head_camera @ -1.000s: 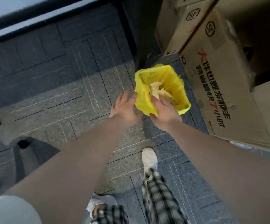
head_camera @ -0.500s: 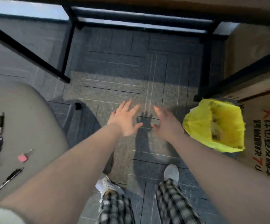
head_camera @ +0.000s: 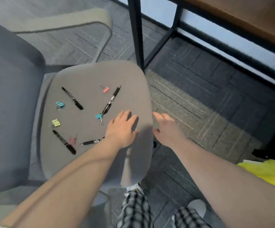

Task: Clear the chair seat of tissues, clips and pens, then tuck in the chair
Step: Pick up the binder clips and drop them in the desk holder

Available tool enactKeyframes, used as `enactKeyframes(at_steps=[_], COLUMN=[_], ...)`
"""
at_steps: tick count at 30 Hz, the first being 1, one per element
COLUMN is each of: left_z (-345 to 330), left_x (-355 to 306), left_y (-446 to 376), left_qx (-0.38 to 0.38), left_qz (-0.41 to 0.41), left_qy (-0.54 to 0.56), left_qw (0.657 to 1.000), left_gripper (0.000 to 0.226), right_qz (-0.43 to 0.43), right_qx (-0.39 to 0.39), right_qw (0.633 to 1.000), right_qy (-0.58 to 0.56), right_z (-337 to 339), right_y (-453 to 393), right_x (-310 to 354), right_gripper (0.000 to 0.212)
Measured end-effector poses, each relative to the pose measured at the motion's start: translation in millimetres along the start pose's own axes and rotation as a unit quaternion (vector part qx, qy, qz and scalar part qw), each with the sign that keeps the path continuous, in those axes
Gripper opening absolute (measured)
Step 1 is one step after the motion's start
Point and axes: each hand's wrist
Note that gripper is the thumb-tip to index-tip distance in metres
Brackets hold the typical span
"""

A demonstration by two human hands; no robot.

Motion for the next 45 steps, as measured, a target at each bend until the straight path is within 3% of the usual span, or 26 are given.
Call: enactKeyframes(at_steps=[6, 11, 16, 23, 29, 33, 39, 43, 45], left_z=[-7, -9, -14, -20, -9, 0, 13, 10, 8], left_x=[102, 145, 161, 171, 176, 182, 208, 222, 226], left_y=[35, 49, 47, 40, 33, 29, 25, 21, 18], left_qx=[-0.026, -0.030, 0.022, 0.039, 0.039, -0.048, -0.111, -0.119, -0.098], left_qz=[0.118, 0.199, 0.271, 0.261, 0.266, 0.279, 0.322, 0.333, 0.341], left_qy=[0.008, 0.028, 0.068, 0.091, 0.117, 0.167, 0.137, 0.123, 0.132], left_qw=[0.993, 0.979, 0.960, 0.960, 0.956, 0.944, 0.930, 0.927, 0.926], left_gripper=[0.047, 0.037, 0.038, 0.033, 0.024, 0.024, 0.025, 0.043, 0.050], right_qz=[0.076, 0.097, 0.085, 0.094, 0.081, 0.103, 0.072, 0.084, 0.075], right_qx=[0.049, 0.095, 0.078, 0.052, 0.046, 0.030, -0.029, 0.016, 0.039], right_qw=[0.996, 0.985, 0.984, 0.992, 0.996, 0.994, 0.997, 0.991, 0.989], right_qy=[0.029, 0.102, 0.134, 0.060, -0.005, 0.021, 0.005, 0.099, 0.124], right_z=[-28, -51, -56, -55, -51, -51, -56, -65, -70], right_y=[-27, -39, -50, -57, -66, -75, -84, -89, -92], right_x=[74, 107, 122, 141, 166, 181, 204, 211, 211], right_gripper=[0.044, 0.053, 0.026, 0.012, 0.024, 0.025, 0.021, 0.037, 0.035])
Point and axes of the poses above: each hand's wrist, its own y-axis away from the middle knuckle, its own z-axis out of the back of the hand, x = y × z, and after that the axes turned 3 degrees about x, right-handed
